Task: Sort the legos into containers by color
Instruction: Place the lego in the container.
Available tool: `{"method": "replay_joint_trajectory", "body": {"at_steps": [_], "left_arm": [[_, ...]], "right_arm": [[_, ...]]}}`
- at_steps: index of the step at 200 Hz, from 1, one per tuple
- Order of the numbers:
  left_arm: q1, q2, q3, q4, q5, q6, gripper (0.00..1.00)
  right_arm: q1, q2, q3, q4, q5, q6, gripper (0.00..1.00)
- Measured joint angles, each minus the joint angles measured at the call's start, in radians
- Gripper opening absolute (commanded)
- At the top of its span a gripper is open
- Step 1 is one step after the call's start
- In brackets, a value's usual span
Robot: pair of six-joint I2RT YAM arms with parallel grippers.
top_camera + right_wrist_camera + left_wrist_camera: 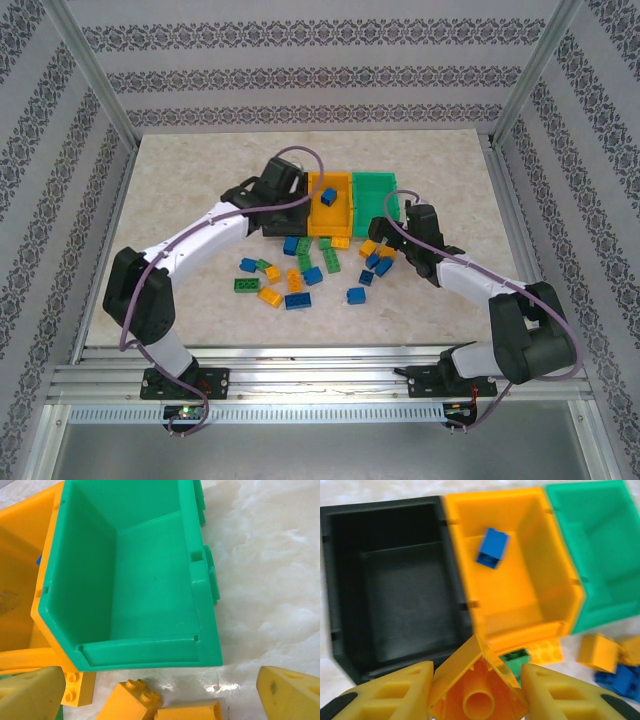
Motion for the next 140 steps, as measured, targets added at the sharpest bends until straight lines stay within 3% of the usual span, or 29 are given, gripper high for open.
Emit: {"method": "replay_joint_trajectory", "body": {"at_steps": [23,47,59,104,140], "left_arm": [[0.075,0.019,-0.016,0.017,0.011,0.000,0.44],[0.119,0.068,0.008,0.021,0.017,0.000,0.55],[0.124,0.105,0.043,0.017,0.025,0.003,0.75],[0.123,0.144,0.080,0.019,0.062,0.008,0.76],[0.123,0.033,-0.122,0.108,0.074,0.004,0.76]], "right_arm": [[0.027,0.000,0.000,0.000,0.011,-0.007,0.98],[0.052,0.000,0.000,0.000,0.029,-0.014,0.98],[0.061,0.000,0.000,-0.001,0.037,-0.018,0.98],[0.111,0.001,0.001,0.000,0.067,-0.047,0.98],[0.174,0.028,0.022,0.000,0.096,-0.092,0.98]]}}
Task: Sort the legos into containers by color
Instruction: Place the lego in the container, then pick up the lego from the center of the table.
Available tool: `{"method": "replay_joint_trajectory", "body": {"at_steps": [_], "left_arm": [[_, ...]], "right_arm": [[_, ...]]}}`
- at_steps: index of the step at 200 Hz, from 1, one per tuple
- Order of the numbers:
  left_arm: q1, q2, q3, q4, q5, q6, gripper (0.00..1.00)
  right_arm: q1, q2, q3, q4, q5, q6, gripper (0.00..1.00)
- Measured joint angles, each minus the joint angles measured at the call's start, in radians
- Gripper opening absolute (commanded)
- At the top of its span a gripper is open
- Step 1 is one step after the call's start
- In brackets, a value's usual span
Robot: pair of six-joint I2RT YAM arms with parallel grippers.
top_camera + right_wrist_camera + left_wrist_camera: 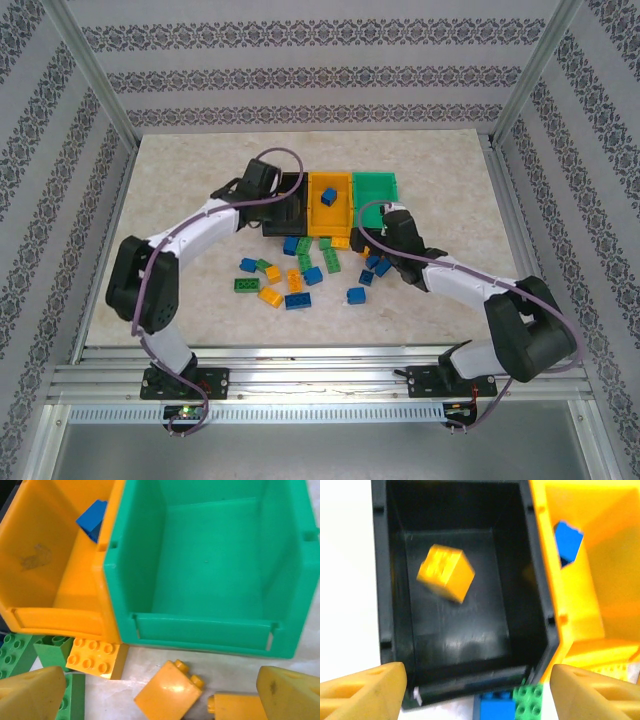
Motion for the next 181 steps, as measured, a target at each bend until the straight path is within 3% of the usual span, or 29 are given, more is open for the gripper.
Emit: {"method": "replay_joint_trajectory", "body": {"at_steps": [74,127,160,181], "left_arm": [[0.000,-0.354,-0.430,0.282,0.018,-0.015,0.75],[0.001,-0.425,-0.564,0.395,0.018,0.004,0.75],[0.002,-0.451,-0.625,0.456,0.018,0.026,0.75],[0.008,-0.473,-0.669,0.507,0.018,0.026,0.75]], "right_arm": [[0.103,0.050,0.034,0.015,0.031,-0.076,0.96],[0.107,0.072,0.112,-0.053,-0.072,-0.029,0.91],[0.107,0.073,0.175,-0.159,-0.153,0.021,0.79],[0.115,0.083,0.211,-0.222,-0.182,0.042,0.77]]}}
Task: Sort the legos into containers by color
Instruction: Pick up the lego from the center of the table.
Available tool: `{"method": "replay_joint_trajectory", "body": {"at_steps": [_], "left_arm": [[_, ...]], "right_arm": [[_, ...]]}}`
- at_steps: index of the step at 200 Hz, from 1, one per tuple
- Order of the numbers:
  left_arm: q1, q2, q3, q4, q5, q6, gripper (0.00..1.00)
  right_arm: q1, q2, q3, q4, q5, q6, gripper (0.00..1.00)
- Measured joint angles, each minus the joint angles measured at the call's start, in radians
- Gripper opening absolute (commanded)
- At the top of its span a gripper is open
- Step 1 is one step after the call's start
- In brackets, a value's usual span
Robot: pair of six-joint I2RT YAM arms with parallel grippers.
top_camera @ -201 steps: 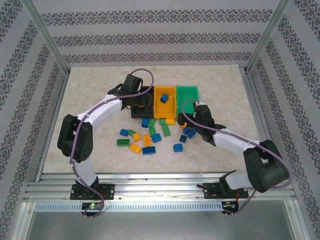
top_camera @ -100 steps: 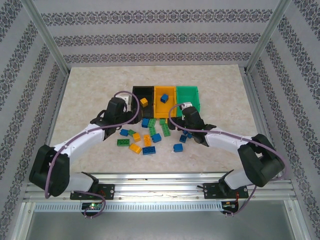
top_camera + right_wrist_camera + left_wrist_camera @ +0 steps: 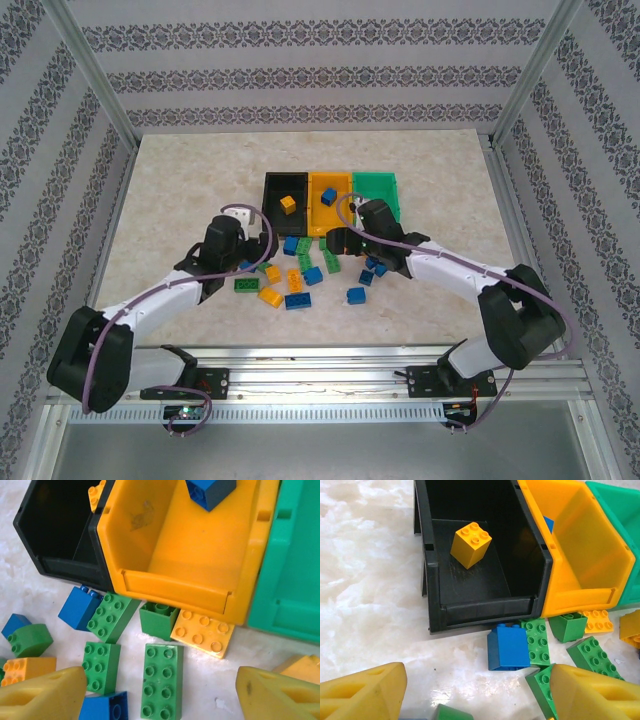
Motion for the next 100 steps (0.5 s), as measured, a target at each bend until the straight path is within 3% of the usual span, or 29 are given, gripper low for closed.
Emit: {"method": "replay_joint_trajectory", "body": {"at_steps": [38,67,100], "left_arm": [[0.005,-0.016,-0.077,0.072,0.008,-0.001,0.76],[0.008,-0.018,-0.094,0.115,0.016,-0.016,0.76],[0.012,-0.012,-0.120,0.154,0.028,-0.037,0.76]], "right_arm": [[0.067,0.085,0.080,-0.131,0.021,0.006,0.72],[0.109,0.178,0.167,-0.247,0.082,-0.007,0.61],[0.117,0.246,0.237,-0.338,0.139,-0.008,0.59]]}}
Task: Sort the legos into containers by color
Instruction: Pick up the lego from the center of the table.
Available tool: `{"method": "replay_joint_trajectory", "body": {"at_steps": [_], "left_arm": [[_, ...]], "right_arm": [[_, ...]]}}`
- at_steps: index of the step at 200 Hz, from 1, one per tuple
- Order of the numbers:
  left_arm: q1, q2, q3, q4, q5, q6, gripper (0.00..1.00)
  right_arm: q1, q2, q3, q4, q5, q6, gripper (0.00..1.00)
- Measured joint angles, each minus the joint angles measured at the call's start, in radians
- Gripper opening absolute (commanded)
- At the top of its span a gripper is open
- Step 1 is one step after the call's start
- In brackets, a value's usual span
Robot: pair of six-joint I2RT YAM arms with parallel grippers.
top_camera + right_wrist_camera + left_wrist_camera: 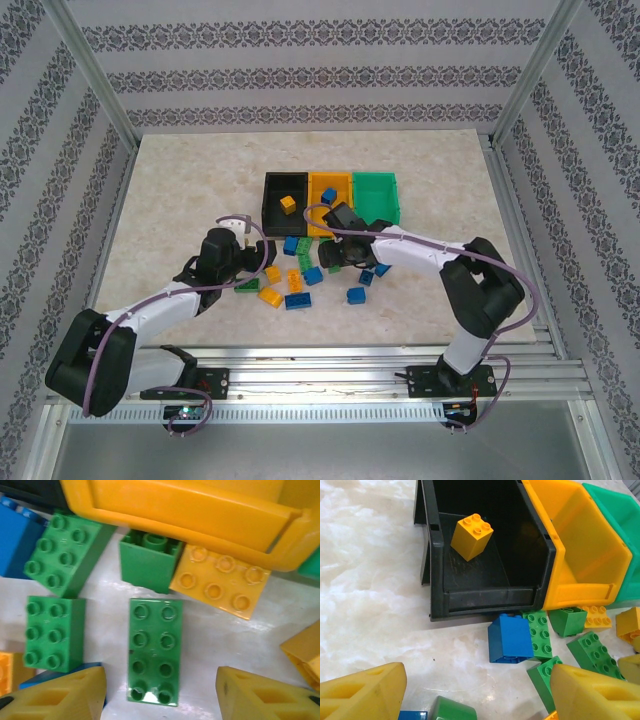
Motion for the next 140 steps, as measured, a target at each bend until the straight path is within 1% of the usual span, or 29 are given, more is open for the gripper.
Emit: {"method": "replay_joint_trajectory", "body": {"at_steps": [23,46,51,60,64,83,86,97,105,119,140], "left_arm": [[0.000,0.002,0.000,0.007,0.006,-0.005,0.76],[0.000,0.002,0.000,0.013,0.010,-0.009,0.76],[0.000,0.002,0.000,0.013,0.010,-0.010,0.76],[0.000,0.002,0.000,0.013,0.011,-0.013,0.76],[0.000,0.002,0.000,0.013,0.011,-0.013,0.76],[0.000,0.002,0.000,0.013,0.014,-0.015,0.76],[0.000,0.002,0.000,0.013,0.014,-0.016,0.76],[0.000,0.002,0.000,0.013,0.013,-0.016,0.76],[0.000,0.002,-0.001,0.013,0.013,-0.016,0.76],[0.000,0.002,-0.001,0.013,0.014,-0.016,0.76],[0.000,0.002,-0.001,0.013,0.013,-0.016,0.76]], "right_arm": [[0.023,0.031,0.032,-0.048,0.047,0.000,0.59],[0.044,0.085,0.063,-0.066,0.065,-0.001,0.58],[0.045,0.098,0.069,-0.068,0.067,-0.001,0.55],[0.052,0.119,0.084,-0.072,0.067,0.001,0.53],[0.052,0.122,0.092,-0.075,0.068,-0.002,0.50],[0.059,0.150,0.125,-0.078,0.083,-0.007,0.41],[0.058,0.154,0.126,-0.077,0.084,-0.005,0.38],[0.058,0.156,0.131,-0.078,0.084,-0.009,0.31],[0.058,0.156,0.131,-0.078,0.085,-0.010,0.28],[0.058,0.151,0.129,-0.076,0.087,-0.007,0.26],[0.058,0.134,0.107,-0.068,0.091,-0.008,0.25]]}}
